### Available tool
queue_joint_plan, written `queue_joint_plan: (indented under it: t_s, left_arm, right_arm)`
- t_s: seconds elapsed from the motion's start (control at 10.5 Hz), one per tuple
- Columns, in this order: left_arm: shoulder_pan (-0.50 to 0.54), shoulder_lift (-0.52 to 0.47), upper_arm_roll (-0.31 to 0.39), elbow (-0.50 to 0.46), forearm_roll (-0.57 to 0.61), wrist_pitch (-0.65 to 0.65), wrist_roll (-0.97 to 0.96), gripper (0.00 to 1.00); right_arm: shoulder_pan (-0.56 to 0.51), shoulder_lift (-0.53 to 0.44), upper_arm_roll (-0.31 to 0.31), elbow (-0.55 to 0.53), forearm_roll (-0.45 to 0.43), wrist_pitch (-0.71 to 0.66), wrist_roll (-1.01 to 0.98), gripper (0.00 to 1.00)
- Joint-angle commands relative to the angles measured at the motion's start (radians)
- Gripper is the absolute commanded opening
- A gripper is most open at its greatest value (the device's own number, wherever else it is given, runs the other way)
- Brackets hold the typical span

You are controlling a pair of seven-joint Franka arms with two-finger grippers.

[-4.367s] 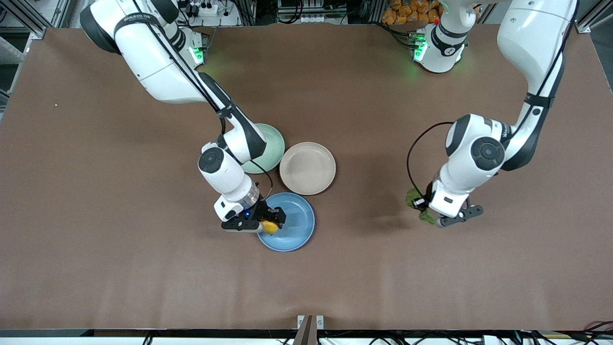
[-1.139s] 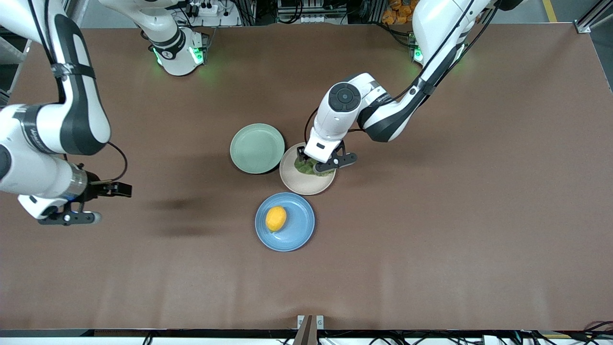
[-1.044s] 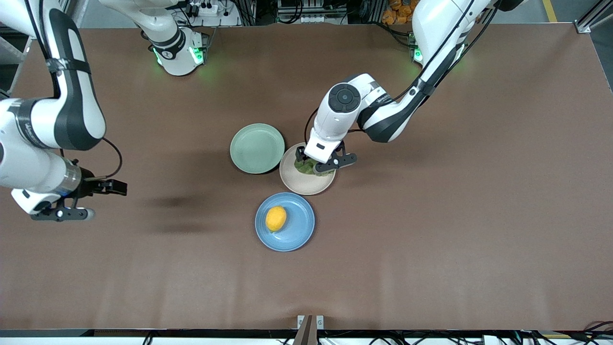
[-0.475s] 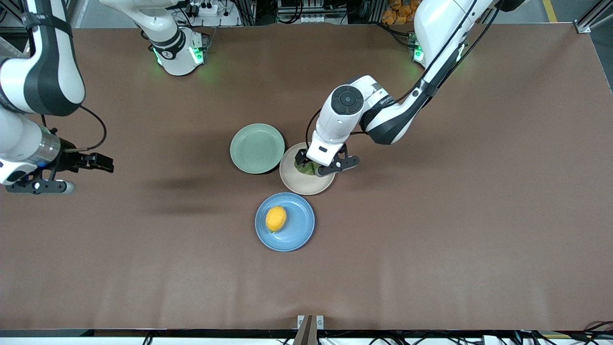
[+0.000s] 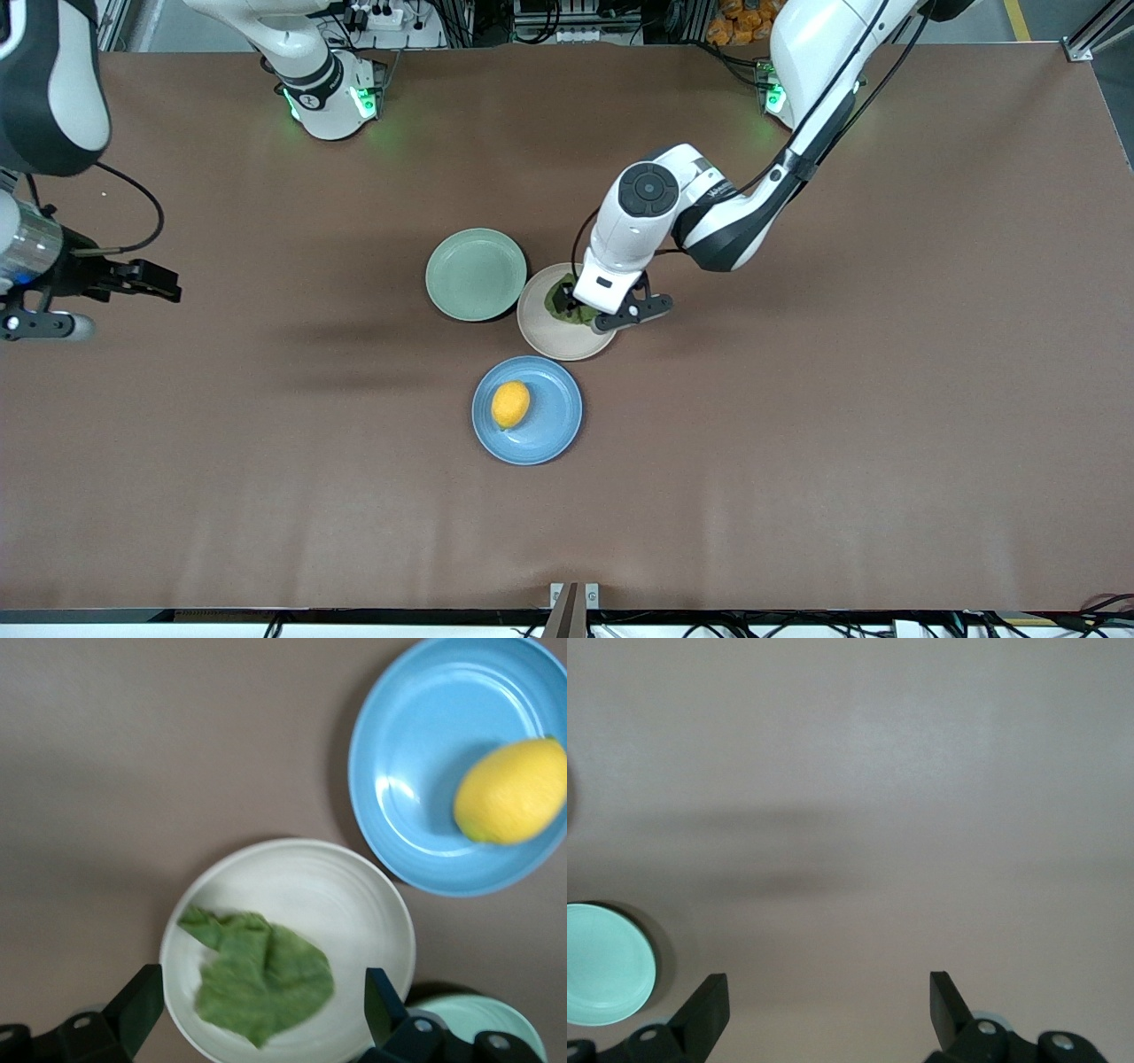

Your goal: Place lemon and lettuce in plates

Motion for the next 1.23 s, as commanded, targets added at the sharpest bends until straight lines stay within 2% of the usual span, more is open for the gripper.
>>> queue_joint_plan:
  t_s: [0.0,0.28,0.66,0.95,1.04,1.14]
  left_arm:
    - [0.048,-0.036,0.008,0.007,0.034,-0.033,0.057,1.00]
    - [0.140,-0.059,0.010,0.007,0.037,-0.117,0.187,1.00]
    - [0.247,-0.066,0.031,0.009,0.112,-0.120,0.287,1.00]
    - [0.410,-0.115,0.030,0.010,0.114,-0.122,0.448,1.00]
    - [0.450,-0.124,0.025,0.012,0.112,-0.122,0.498,1.00]
    - [0.462,-0.138,0.025,0.012,0.112,-0.122,0.511,1.00]
  right_arm:
    - [-0.018,-0.012,0.020,0.078,-0.014,-0.077,0.007,1.00]
    - [-0.013,-0.056,0.016,0.097,-0.010,-0.101,0.059,1.00]
    - [-0.013,-0.053,0.013,0.132,0.001,-0.104,0.053,1.00]
    - [-0.010,-0.044,0.023,0.163,0.007,-0.166,0.050,1.00]
    - [-0.010,-0.044,0.024,0.163,0.018,-0.179,0.051,1.00]
    - [-0.013,-0.044,0.018,0.169,0.079,-0.185,0.051,1.00]
